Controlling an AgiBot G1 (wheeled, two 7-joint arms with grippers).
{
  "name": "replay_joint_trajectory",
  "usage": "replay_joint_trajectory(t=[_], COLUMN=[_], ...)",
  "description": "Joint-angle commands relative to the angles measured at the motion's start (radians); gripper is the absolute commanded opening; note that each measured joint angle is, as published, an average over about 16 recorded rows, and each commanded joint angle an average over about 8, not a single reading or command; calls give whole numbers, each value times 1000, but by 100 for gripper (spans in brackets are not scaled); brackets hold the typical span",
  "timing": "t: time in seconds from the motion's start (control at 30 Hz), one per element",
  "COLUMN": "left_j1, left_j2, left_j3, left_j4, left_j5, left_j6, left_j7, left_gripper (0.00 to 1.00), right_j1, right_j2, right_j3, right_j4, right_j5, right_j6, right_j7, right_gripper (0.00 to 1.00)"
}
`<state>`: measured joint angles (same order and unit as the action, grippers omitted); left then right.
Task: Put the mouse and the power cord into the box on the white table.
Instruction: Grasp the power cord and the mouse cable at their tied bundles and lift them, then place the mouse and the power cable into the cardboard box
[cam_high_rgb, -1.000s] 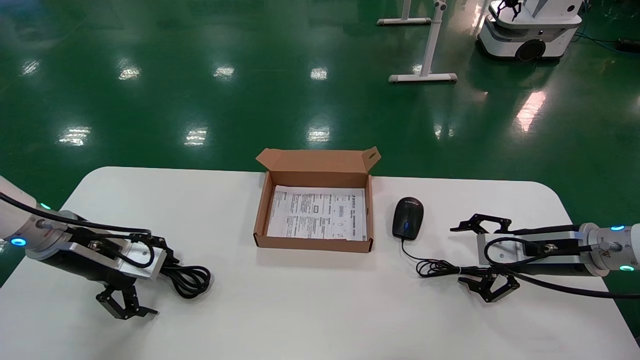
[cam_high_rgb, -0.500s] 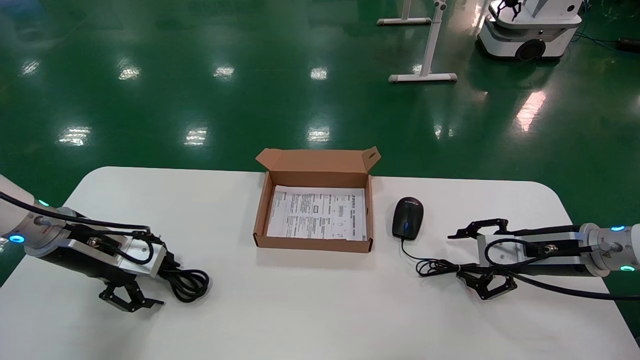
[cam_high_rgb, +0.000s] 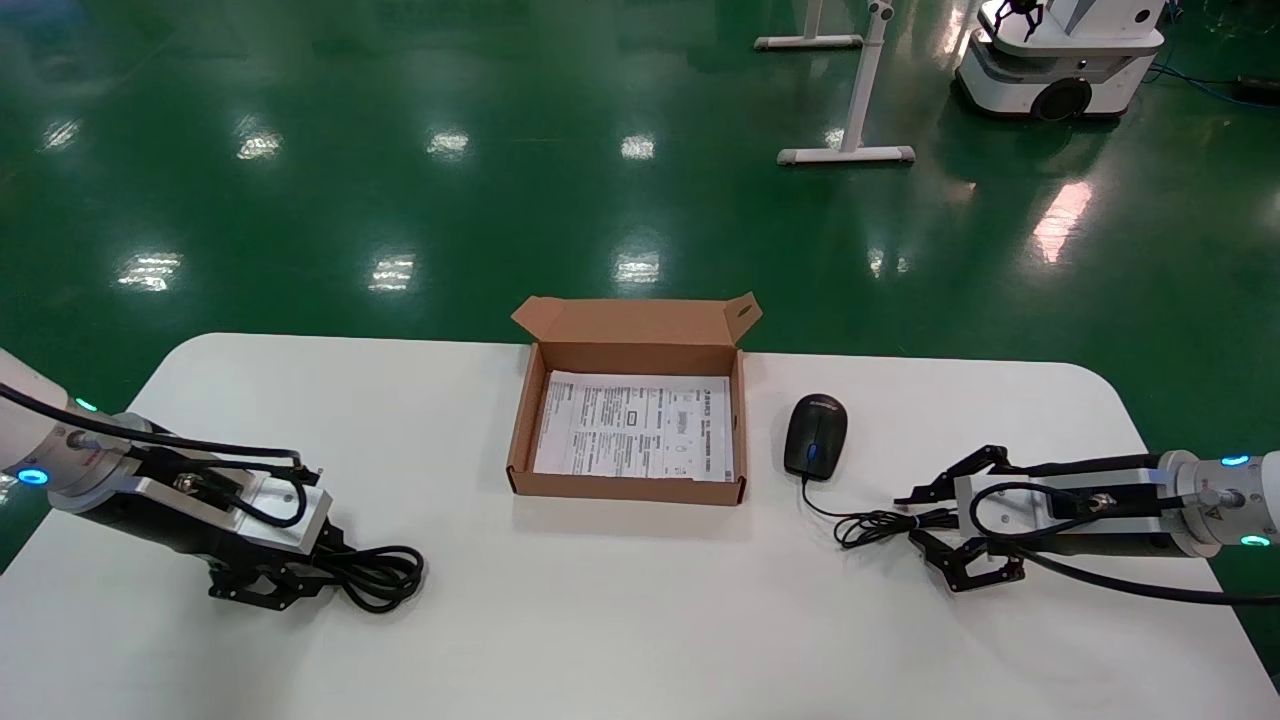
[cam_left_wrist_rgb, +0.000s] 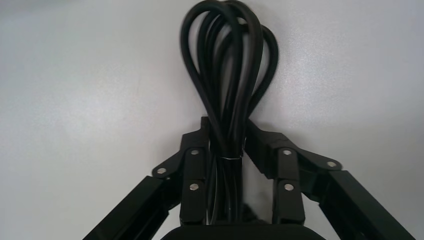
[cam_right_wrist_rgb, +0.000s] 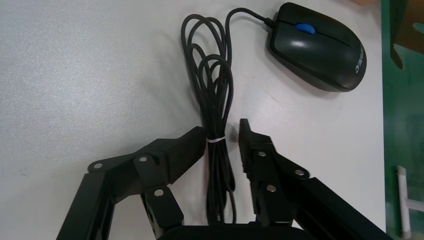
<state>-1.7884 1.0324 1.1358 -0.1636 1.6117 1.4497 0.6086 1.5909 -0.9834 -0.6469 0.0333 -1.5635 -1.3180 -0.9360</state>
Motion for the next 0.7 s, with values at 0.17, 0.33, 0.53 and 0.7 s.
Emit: replay_joint_trajectory(t=[0.17, 0.33, 0.53, 0.7], left_j1=[0, -11, -62, -134], left_j2=[0, -8, -51, -102], left_j3=[0, -7, -32, -80], left_j4=[-1, -4, -12, -9], left_j5=[0, -10, -46, -110], left_j6=[-1, 10, 52, 72], left_j7=[0, 6, 24, 18], left_gripper=[0, 0, 0, 0], right_j1=[3, 29, 94, 162], right_j2=[1, 12, 36, 42], right_j3=[1, 10, 25, 43], right_j4=[2, 11, 28, 48], right_j5=[1, 13, 34, 60], right_j6=[-2, -12, -36, -49], right_j7=[0, 1, 24, 57], right_gripper=[0, 0, 0, 0])
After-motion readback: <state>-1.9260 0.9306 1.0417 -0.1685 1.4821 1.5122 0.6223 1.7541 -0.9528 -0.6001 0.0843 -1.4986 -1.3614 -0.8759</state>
